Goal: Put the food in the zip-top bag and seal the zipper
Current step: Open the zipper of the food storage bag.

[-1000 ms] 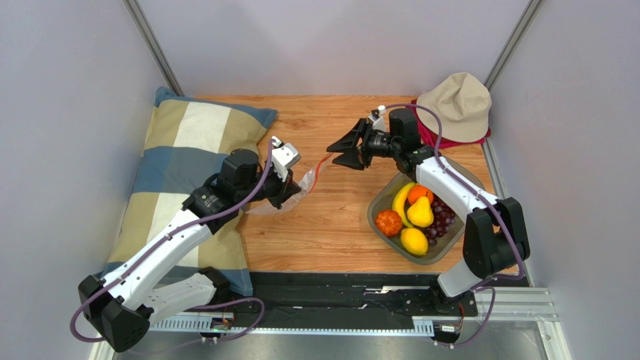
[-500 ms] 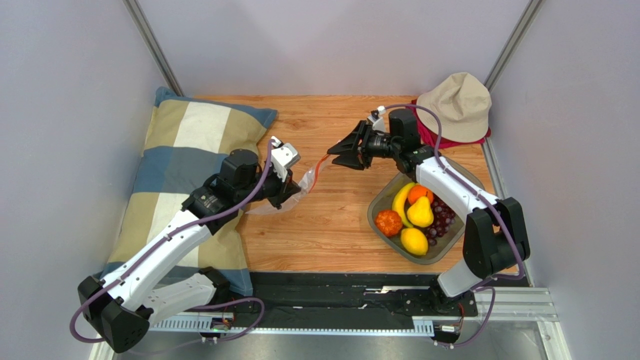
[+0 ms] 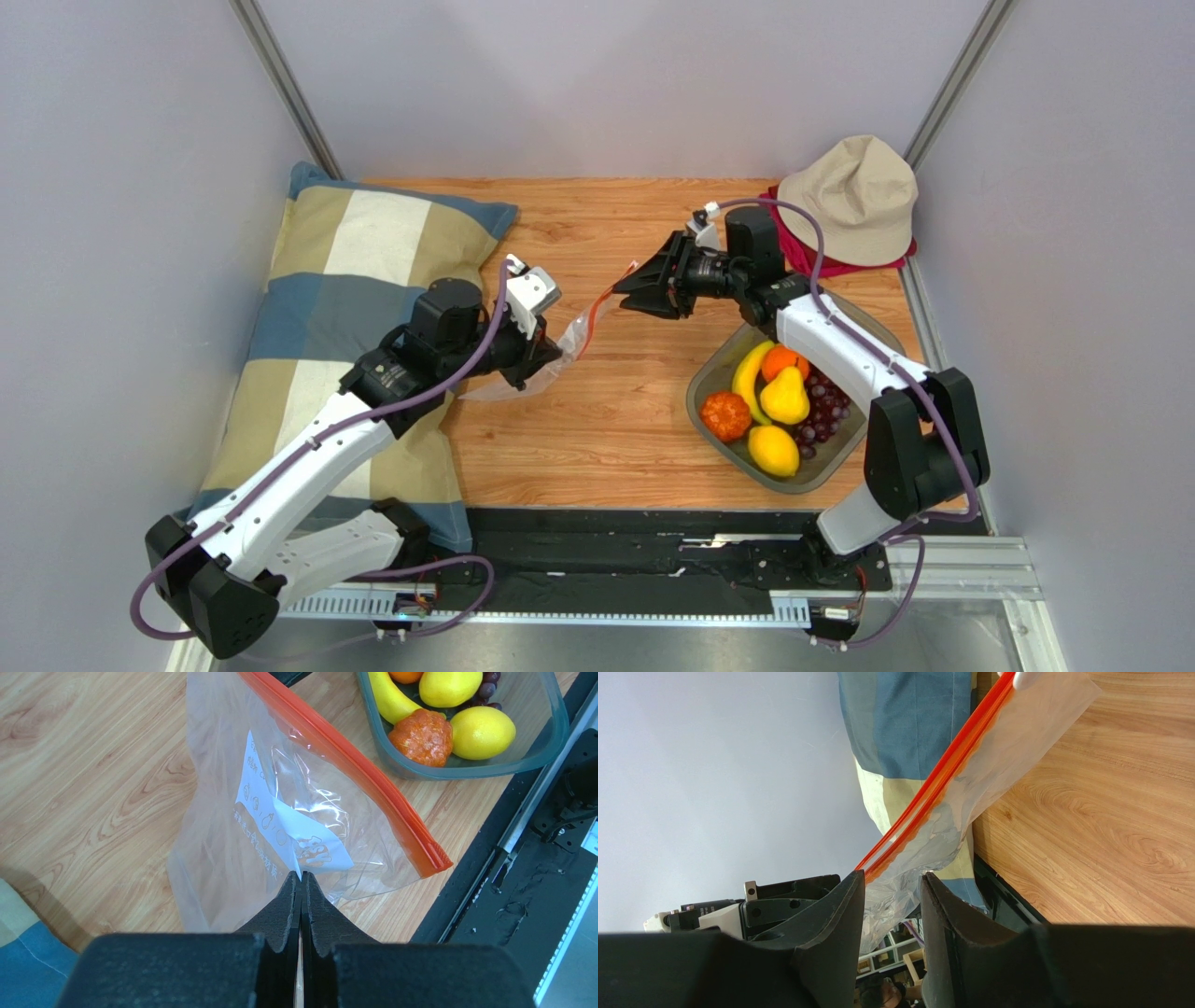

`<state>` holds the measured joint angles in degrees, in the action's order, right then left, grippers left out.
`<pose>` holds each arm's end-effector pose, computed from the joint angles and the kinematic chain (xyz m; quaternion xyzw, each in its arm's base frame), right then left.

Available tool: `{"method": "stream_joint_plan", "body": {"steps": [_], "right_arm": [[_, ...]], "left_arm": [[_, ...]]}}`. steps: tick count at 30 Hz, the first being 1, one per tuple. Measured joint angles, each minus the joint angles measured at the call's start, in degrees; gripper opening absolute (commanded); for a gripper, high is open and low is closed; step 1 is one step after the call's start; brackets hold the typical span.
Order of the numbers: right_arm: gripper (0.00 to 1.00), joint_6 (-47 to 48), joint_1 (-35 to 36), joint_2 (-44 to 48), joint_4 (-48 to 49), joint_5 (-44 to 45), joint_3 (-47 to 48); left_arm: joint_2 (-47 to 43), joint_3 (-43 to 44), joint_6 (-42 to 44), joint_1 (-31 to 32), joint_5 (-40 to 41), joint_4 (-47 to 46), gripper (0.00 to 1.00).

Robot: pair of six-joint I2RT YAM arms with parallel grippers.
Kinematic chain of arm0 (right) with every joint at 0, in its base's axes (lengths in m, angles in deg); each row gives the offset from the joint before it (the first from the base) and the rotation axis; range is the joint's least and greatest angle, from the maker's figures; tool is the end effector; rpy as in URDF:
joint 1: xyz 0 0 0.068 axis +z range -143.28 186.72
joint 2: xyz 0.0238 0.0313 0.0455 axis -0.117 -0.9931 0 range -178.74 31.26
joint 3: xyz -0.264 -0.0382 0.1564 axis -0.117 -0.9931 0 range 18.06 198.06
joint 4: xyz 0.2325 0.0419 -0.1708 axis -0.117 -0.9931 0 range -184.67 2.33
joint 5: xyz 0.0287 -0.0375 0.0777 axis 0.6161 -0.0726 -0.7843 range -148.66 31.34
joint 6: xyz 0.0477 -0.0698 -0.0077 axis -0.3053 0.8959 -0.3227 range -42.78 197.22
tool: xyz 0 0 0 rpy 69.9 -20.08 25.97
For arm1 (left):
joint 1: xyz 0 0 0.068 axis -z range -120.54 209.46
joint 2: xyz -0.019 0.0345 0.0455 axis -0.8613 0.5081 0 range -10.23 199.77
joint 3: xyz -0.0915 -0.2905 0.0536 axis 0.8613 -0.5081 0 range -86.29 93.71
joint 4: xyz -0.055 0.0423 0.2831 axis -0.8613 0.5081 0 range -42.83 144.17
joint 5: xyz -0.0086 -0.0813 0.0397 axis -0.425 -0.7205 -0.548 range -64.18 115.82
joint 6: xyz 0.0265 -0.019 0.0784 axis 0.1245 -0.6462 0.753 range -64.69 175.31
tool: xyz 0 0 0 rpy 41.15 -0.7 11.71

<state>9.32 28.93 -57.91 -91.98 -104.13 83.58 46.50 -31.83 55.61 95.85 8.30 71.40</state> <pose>0.3547 0.2022 0.2997 0.1234 0.8057 0.5704 0.1013 0.1989 -0.1743 0.3498 0.3405 0.7725 -0.2843 0.4543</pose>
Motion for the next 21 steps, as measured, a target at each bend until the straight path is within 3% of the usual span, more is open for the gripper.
{"method": "stream_joint_plan", "body": {"steps": [21], "right_arm": [[0.46,-1.3,0.0,-2.0,0.1,-0.2,0.1]], "left_arm": [[1.0,0.0,4.4,1.4,-1.5,0.1,0.00]]}}
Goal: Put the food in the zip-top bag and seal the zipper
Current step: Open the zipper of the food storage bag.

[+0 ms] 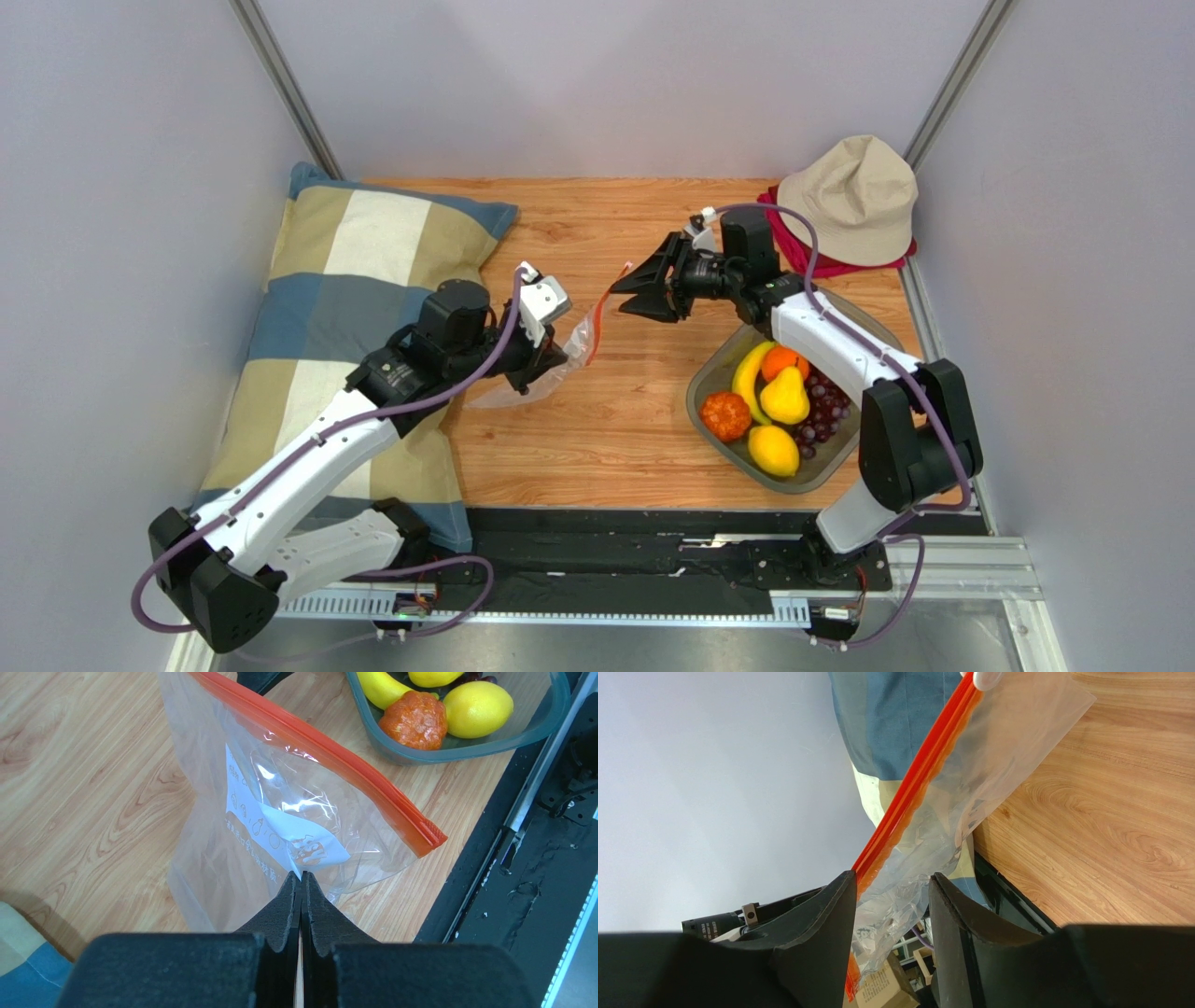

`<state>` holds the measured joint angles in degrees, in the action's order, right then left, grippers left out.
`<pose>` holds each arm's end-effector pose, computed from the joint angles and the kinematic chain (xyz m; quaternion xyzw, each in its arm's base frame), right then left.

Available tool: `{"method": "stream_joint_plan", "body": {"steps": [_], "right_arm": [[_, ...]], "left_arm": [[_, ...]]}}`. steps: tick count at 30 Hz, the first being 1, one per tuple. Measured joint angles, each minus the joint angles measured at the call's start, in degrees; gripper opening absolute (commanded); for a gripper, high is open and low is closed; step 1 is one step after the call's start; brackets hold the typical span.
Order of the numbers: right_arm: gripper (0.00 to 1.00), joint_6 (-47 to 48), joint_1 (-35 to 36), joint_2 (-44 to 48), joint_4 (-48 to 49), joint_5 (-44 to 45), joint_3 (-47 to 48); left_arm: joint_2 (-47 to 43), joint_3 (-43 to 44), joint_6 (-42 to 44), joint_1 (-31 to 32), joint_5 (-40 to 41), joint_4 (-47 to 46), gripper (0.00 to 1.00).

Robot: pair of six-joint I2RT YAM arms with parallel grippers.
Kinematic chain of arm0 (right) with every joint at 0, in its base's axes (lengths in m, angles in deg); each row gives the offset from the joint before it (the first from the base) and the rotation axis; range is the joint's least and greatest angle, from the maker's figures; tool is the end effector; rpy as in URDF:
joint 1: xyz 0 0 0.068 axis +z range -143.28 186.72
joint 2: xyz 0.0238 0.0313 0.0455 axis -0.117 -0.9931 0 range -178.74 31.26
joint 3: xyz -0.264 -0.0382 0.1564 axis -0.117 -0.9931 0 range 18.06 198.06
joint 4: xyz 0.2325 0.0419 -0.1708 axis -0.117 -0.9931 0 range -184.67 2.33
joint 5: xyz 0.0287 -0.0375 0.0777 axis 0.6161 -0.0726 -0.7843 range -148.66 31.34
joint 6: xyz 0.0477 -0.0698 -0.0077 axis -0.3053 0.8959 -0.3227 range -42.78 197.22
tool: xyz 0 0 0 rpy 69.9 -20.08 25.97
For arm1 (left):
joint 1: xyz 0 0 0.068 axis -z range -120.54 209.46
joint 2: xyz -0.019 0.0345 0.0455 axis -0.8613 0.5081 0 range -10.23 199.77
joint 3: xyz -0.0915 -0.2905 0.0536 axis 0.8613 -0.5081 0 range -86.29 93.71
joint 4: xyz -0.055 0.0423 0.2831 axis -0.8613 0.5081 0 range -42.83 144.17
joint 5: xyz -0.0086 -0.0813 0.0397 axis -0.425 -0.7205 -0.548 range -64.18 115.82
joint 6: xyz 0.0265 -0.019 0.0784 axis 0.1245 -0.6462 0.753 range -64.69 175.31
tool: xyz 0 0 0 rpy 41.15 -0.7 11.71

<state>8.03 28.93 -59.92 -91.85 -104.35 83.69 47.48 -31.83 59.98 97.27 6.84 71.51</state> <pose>0.3607 0.2049 0.2871 0.1390 0.8086 0.5657 0.0827 0.1960 -0.1827 0.3456 0.3852 0.7554 -0.2809 0.4495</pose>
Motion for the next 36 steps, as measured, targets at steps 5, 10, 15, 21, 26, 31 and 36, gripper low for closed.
{"method": "stream_joint_plan", "body": {"steps": [5,10,15,21,26,31,36], "right_arm": [[0.45,0.0,0.0,-0.5,0.2,-0.4,0.4],[0.45,0.0,0.0,-0.6,0.2,-0.5,0.4],[0.44,0.2,0.4,-0.9,0.1,-0.7,0.4],[0.40,0.6,1.4,-1.8,-0.6,-0.9,0.5],[0.41,1.6,1.6,-2.3,-2.8,-0.9,0.4],[0.43,1.7,1.6,-2.4,-3.7,-1.1,0.4],[0.35,1.4,2.4,-2.4,-3.3,-1.8,0.4]], "left_arm": [[0.1,-0.1,1.0,0.0,0.0,0.2,0.00],[0.2,-0.3,2.1,0.0,-0.2,0.3,0.00],[0.7,-0.3,3.5,0.1,-0.7,0.3,0.00],[0.9,-0.3,5.4,0.5,-0.9,0.3,0.00],[0.9,-0.3,7.9,0.8,-0.6,0.3,0.00],[-0.1,-1.1,11.7,1.0,-0.5,0.2,0.00],[-1.6,-2.0,16.2,2.4,-0.6,0.1,0.00]]}}
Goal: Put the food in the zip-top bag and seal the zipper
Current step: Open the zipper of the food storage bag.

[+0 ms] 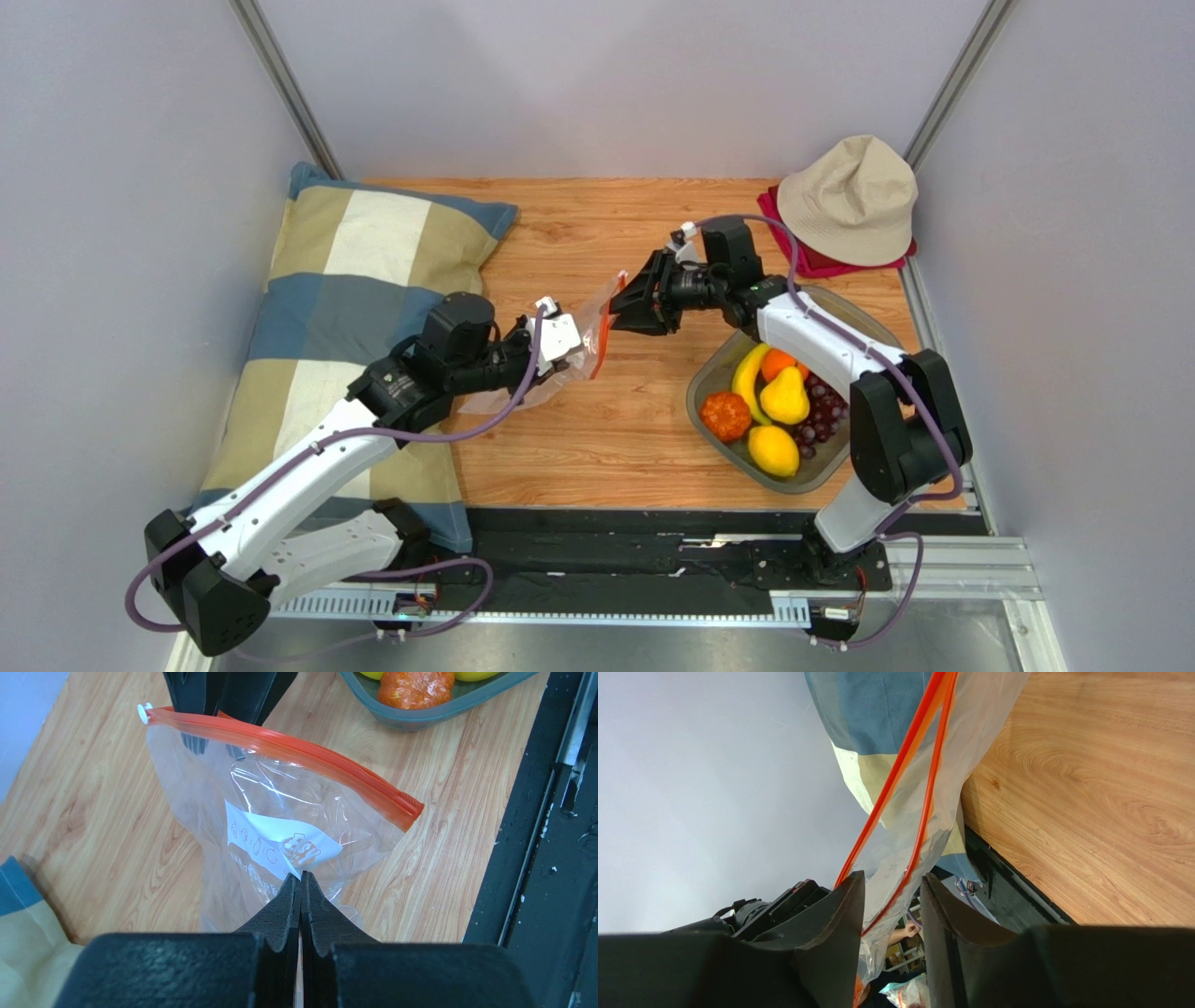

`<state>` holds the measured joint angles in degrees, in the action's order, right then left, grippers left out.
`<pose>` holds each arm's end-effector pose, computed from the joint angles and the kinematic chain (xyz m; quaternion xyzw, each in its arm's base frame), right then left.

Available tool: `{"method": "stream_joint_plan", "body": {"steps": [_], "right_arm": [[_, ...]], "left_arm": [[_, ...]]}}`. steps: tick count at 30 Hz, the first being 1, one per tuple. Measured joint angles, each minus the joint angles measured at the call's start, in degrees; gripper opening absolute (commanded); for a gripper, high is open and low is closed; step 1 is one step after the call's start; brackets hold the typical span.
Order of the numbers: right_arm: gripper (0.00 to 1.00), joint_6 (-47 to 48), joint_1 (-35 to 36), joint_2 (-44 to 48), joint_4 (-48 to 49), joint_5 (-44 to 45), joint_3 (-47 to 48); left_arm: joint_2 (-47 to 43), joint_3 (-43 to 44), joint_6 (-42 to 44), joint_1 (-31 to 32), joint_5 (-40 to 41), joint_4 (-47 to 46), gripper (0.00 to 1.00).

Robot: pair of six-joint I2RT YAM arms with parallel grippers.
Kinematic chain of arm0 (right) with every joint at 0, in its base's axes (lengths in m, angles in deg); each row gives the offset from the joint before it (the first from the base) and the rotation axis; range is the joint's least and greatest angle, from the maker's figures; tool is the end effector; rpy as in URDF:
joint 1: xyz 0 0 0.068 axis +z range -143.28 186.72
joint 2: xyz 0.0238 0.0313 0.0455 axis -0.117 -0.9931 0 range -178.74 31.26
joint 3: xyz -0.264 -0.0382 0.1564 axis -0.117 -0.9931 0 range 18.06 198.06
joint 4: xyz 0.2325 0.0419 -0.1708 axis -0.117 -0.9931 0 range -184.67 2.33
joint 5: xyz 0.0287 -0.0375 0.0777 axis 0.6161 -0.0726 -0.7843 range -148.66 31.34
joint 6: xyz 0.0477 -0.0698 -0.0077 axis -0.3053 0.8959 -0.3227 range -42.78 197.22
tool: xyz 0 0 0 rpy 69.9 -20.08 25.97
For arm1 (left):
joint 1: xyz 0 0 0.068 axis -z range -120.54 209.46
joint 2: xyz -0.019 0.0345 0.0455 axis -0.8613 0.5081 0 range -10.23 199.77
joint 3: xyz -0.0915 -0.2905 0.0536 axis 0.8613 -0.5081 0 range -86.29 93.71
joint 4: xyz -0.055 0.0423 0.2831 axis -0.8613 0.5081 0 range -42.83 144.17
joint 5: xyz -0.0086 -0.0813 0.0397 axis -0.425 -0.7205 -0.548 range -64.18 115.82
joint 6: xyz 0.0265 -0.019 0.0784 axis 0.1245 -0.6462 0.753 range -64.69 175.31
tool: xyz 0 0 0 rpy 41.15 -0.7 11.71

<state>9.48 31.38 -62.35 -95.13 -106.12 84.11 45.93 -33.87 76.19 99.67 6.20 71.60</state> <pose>0.3534 0.2227 0.2681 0.1254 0.8236 0.5521 0.0347 0.1820 -0.1866 0.3376 0.5050 0.6836 -0.2291 0.4745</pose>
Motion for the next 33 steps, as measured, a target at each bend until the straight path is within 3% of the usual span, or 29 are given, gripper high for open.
{"method": "stream_joint_plan", "body": {"steps": [3,4,6,7,9,10,13,21,26,33], "right_arm": [[0.14,-0.1,0.6,-0.1,0.2,-0.6,0.0],[0.00,0.0,0.6,-0.1,0.3,-0.7,0.0],[0.00,0.3,0.6,-0.1,0.3,-1.0,0.0],[0.00,0.8,0.5,-0.1,0.2,-1.1,0.0],[0.00,2.6,0.0,0.0,-0.7,-1.0,0.1],[0.00,3.3,-0.1,0.0,-1.2,-1.0,0.1],[0.00,10.6,-0.9,1.1,-6.9,0.7,1.9],[0.00,27.3,2.4,13.3,-14.8,10.4,3.7],[0.00,32.5,8.7,17.3,-15.6,18.8,3.7],[0.00,35.5,13.0,17.4,-16.3,27.5,3.7]], "left_arm": [[-0.2,-0.4,1.4,0.6,0.4,-0.2,0.00],[-0.2,-0.6,1.6,0.7,0.8,-0.3,0.00],[-0.2,-0.8,1.6,0.7,1.9,-0.3,0.05],[-0.2,-0.9,1.3,0.7,2.6,-0.3,0.19],[-0.3,-0.9,-0.3,0.7,4.3,-0.4,0.39],[-0.3,-0.7,-1.8,0.7,5.2,-0.1,0.65],[-0.5,0.5,-7.5,0.7,7.3,2.2,0.82],[-1.4,11.4,-19.9,-1.3,8.7,7.8,0.91],[4.1,20.2,-27.7,-1.3,3.9,6.4,0.88],[9.7,20.6,-34.2,0.5,4.2,6.4,0.82]]}}
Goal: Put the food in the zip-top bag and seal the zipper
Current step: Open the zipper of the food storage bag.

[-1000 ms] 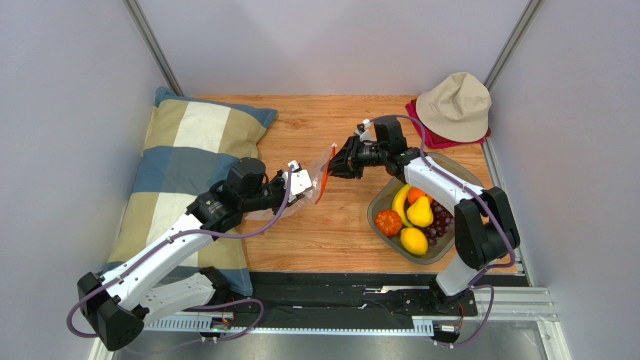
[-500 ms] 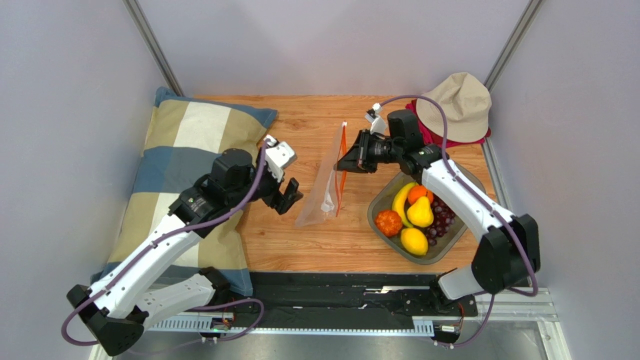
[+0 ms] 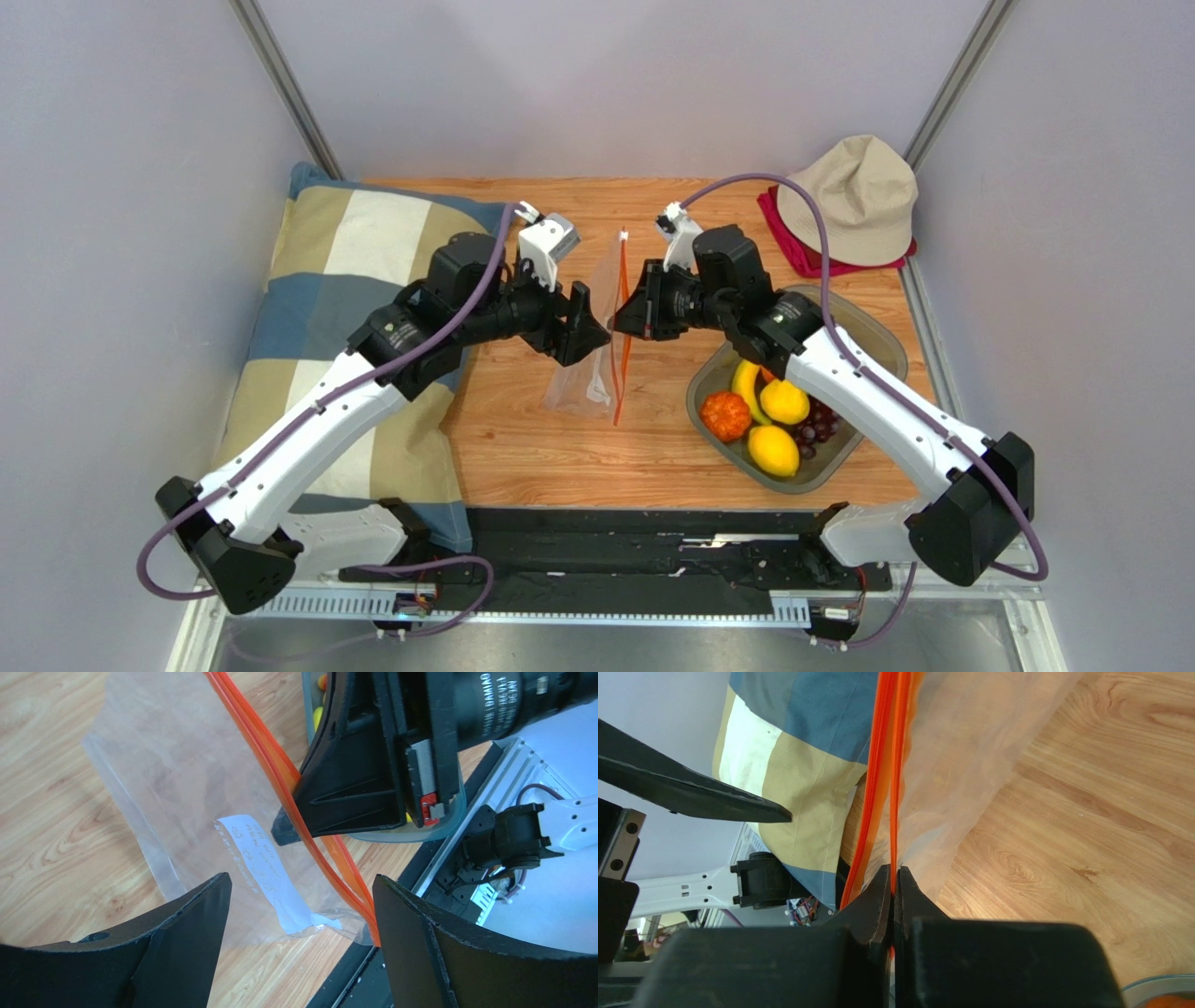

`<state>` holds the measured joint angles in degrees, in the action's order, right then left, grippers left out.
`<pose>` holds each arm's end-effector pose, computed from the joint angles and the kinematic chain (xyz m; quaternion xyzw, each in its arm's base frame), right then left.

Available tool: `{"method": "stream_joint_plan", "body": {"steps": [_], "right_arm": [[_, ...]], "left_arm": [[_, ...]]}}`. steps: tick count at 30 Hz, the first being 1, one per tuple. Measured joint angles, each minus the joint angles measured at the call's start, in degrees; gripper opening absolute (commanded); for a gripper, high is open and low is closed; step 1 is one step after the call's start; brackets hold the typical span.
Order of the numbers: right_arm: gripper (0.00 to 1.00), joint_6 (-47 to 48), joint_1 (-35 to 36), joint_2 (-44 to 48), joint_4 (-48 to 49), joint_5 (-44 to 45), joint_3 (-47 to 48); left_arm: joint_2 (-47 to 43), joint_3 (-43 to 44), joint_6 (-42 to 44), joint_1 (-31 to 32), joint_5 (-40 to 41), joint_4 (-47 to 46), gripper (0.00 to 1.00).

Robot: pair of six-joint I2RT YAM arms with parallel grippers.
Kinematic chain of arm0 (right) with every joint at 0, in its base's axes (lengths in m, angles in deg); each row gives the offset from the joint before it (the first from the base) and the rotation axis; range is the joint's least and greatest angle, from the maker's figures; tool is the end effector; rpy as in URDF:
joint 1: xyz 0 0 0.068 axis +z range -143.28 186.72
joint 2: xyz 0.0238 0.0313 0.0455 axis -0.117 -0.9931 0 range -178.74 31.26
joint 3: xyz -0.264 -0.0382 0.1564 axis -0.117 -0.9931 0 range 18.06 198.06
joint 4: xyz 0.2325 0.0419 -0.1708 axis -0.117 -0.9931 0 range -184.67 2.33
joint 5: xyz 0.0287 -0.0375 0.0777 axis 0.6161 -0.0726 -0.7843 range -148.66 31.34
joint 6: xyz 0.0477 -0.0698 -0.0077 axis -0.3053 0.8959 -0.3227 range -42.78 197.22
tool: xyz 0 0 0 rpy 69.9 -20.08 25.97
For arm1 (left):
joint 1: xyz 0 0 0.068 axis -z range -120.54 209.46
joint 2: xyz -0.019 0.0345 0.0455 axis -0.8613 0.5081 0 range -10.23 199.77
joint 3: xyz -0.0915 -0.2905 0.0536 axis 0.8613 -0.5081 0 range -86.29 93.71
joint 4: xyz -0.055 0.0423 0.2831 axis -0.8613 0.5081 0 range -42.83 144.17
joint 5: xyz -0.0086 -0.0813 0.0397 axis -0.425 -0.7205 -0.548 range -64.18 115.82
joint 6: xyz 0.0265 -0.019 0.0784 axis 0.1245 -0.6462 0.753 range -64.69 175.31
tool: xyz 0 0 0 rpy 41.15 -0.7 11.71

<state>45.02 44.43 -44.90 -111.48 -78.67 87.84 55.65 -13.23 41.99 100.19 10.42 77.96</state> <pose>0.2646 0.2368 0.3627 -0.1275 0.8485 0.4048 0.3160 0.2127 -0.2092 0.4243 0.2677 0.7883 -0.3464 0.4323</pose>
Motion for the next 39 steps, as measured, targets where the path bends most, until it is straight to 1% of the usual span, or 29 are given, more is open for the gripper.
{"method": "stream_joint_plan", "body": {"steps": [5,6,9,13,16,19,22,23,25,26,28,33,37,39], "right_arm": [[0.00,0.6,1.2,-0.3,-0.2,2.2,0.7],[0.00,0.7,1.4,-0.5,-0.1,2.4,0.9],[0.00,0.8,1.9,-1.2,-0.1,2.8,1.1],[0.00,1.0,2.9,-2.4,-0.1,3.5,1.2],[0.00,1.0,3.6,-2.8,-0.1,3.9,1.2],[0.00,1.0,4.1,-3.0,-0.1,4.0,1.7],[0.00,1.6,4.3,-3.0,-0.2,4.7,2.1],[0.00,1.6,4.3,-3.1,-0.2,4.8,2.1],[0.00,1.7,4.5,-3.2,-0.2,5.0,2.1],[0.00,1.8,4.6,-3.3,-0.2,5.0,2.1],[0.00,2.1,4.7,-3.3,-0.7,5.2,2.1],[0.00,3.8,3.7,-3.1,-2.6,5.6,1.7],[0.00,6.7,0.1,-3.1,-4.4,4.7,0.2],[0.00,8.9,-1.9,-3.4,-5.6,3.8,-1.0]], "left_arm": [[2.2,0.0,-1.3,0.4,1.2,0.5,0.80],[2.5,0.0,-1.6,0.4,1.2,0.5,0.77],[3.1,-0.1,-2.4,0.4,1.4,0.5,0.75],[3.5,-0.6,-3.5,0.4,2.1,0.4,0.69],[3.7,-1.3,-4.1,0.4,2.9,0.3,0.67],[4.7,-1.7,-4.3,0.4,4.6,0.3,0.61],[5.7,-2.6,-4.2,0.4,6.8,0.4,0.45],[5.9,-3.0,-4.1,0.4,7.6,0.5,0.34],[6.1,-3.4,-4.0,0.3,8.6,0.9,0.25],[6.2,-3.5,-4.2,0.1,9.0,1.2,0.14],[6.2,-3.7,-4.2,-1.0,9.2,1.6,0.00],[3.7,-6.2,-3.8,-7.4,9.7,3.0,0.00],[-0.1,-7.9,-2.5,-11.6,10.8,6.5,0.00],[-1.8,-8.4,-1.7,-12.5,11.0,8.1,0.00]]}}
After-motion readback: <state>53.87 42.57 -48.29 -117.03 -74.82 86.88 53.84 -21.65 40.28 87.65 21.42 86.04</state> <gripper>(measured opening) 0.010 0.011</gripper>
